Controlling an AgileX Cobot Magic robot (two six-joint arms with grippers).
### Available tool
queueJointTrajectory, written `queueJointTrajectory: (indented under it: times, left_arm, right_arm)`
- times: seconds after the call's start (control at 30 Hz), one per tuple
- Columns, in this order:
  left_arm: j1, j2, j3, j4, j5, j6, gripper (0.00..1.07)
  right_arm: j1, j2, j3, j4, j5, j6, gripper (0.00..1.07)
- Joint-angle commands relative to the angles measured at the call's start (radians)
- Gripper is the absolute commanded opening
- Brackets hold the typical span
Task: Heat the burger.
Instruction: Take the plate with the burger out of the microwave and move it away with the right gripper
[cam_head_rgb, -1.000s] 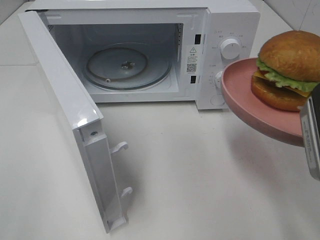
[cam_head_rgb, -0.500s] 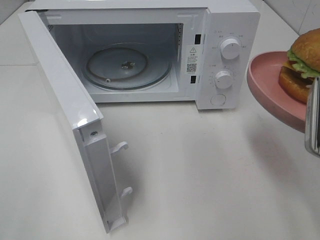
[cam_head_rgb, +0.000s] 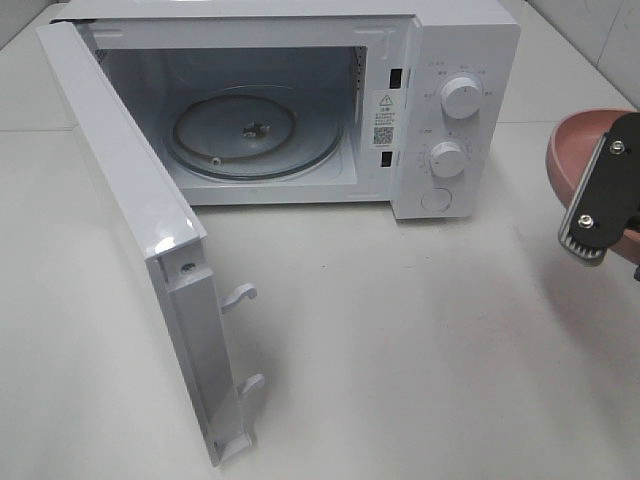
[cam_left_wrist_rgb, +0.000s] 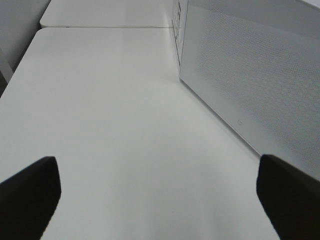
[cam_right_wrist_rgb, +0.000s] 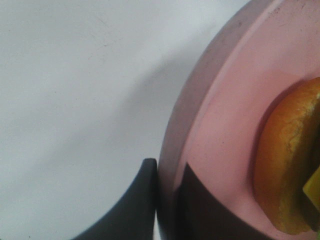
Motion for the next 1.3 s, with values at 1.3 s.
queueJointTrajectory:
  times: [1.3]
  left_arm:
    - [0.003,-0.023,0.004,-0.004,-0.009,0.000,1.03]
  right_arm:
    - [-0.182,0.488,-0.105,-0.205,0.154,0.837,0.02]
